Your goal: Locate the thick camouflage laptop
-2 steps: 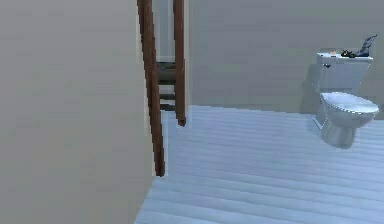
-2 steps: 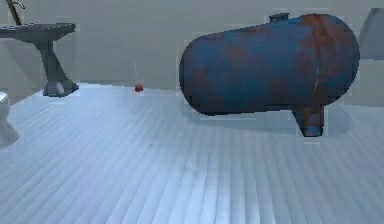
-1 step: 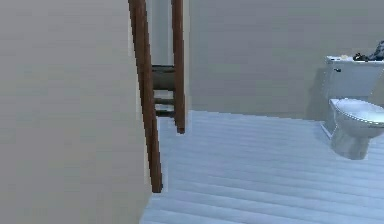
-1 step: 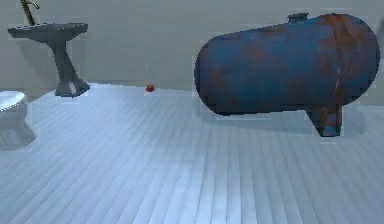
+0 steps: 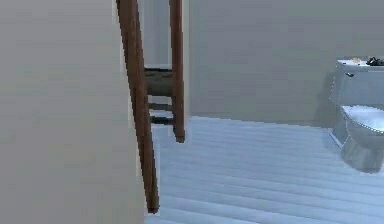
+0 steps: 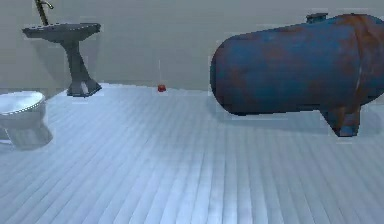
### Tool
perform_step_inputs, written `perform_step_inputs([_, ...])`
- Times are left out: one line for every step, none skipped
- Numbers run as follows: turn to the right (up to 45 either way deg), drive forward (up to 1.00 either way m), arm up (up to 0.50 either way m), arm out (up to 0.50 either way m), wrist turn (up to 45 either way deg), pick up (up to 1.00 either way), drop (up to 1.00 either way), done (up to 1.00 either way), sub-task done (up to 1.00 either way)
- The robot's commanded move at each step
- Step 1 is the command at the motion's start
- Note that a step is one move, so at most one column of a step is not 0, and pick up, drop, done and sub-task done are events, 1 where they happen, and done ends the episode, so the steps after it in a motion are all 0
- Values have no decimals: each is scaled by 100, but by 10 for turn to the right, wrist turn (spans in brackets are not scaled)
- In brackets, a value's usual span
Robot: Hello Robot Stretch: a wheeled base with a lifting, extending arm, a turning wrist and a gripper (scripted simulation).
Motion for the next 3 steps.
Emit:
perform_step_inputs([450, 0, 0, 0, 0, 0, 0, 0, 0])
perform_step_inputs([330, 0, 0, 0, 0, 0, 0, 0, 0])
perform_step_inputs([30, 0, 0, 0, 0, 0, 0, 0, 0])
